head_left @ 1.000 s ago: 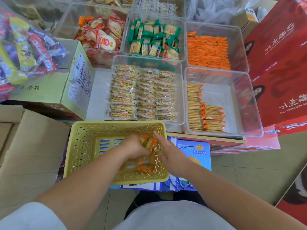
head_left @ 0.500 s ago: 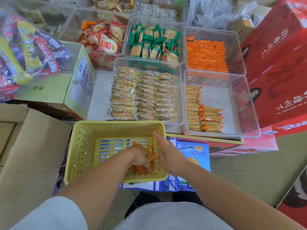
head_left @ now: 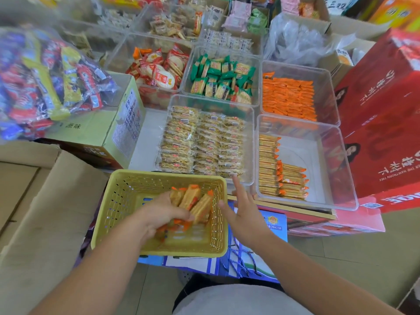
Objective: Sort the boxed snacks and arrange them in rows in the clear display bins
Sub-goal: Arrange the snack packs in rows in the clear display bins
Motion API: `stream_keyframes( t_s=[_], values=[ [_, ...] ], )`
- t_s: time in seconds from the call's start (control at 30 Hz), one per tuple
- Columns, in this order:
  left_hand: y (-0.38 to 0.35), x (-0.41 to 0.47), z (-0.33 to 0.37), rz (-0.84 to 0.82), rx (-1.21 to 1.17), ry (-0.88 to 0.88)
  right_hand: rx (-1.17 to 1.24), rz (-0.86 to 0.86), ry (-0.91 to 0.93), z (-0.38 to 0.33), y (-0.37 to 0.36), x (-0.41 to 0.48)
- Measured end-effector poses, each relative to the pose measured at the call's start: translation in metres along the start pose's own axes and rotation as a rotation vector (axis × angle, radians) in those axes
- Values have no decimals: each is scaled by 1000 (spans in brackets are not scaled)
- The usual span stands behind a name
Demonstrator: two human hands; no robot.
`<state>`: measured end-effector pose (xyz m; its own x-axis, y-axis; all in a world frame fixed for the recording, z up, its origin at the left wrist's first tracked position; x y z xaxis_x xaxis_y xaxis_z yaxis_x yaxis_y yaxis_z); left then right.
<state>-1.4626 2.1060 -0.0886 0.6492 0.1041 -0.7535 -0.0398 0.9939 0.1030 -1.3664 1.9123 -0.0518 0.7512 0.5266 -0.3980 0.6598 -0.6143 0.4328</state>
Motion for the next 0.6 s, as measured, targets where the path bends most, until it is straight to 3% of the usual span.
stream_keyframes(
  t_s=[0.1, 0.33, 0.5, 0.6],
  values=[
    [-19, -27, 14, 38, -240, -109, 206, 10, 18, -17, 11, -2],
    [-93, -42, 45, 143, -345, -173, 485, -178, 8, -18, 24, -2],
    [-139, -30, 64, 176, -655, -164, 528, -290, 17, 2, 71, 3],
    [-170, -21, 83, 246, -673, -227, 521, -415, 14, 19, 100, 3]
  ],
)
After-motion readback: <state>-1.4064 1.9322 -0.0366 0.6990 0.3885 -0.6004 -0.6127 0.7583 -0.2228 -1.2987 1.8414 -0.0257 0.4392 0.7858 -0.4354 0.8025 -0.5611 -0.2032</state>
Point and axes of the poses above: each hand's wrist, its own x-axis towards the middle knuckle, its own y-axis out of the back of the hand, z = x × y, the point moved 5 cm from there along x, towards the middle knuckle, and after that the axes turned 12 degrees about x, right-handed, at the moved point
